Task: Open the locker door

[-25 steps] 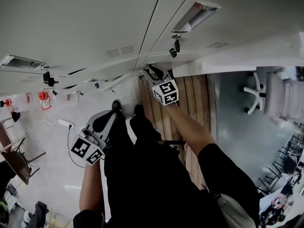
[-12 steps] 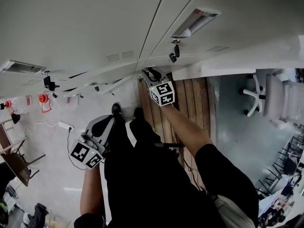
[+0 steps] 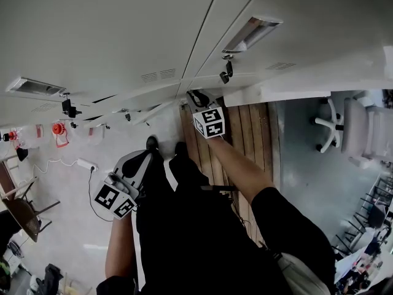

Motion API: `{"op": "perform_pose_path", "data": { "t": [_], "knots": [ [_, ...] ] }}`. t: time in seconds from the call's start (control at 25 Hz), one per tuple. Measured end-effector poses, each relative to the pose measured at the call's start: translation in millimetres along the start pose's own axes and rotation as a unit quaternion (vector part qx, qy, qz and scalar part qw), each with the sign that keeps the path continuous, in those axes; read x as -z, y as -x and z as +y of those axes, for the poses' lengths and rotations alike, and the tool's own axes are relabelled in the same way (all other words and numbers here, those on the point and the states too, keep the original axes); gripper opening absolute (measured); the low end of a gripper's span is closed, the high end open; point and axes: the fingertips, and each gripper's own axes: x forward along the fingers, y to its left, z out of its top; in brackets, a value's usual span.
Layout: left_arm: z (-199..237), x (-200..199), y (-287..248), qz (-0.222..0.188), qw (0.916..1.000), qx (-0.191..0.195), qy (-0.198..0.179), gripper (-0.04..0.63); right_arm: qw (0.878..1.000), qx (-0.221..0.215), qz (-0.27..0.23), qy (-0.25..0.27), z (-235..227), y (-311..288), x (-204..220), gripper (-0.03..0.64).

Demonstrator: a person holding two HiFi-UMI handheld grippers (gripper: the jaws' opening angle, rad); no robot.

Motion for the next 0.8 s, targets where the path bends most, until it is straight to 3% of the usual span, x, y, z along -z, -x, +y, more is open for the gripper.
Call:
{"op": "perform_pose_path", "data": {
  "t": [0.8],
  "knots": [
    [-5.3, -7.2, 5.4, -0.008, 1.0000, 0.001, -0.001, 0.018, 1.000, -0.012, 0.012, 0.013, 1.7, 9.3, 5.5, 0.057]
  ]
}}
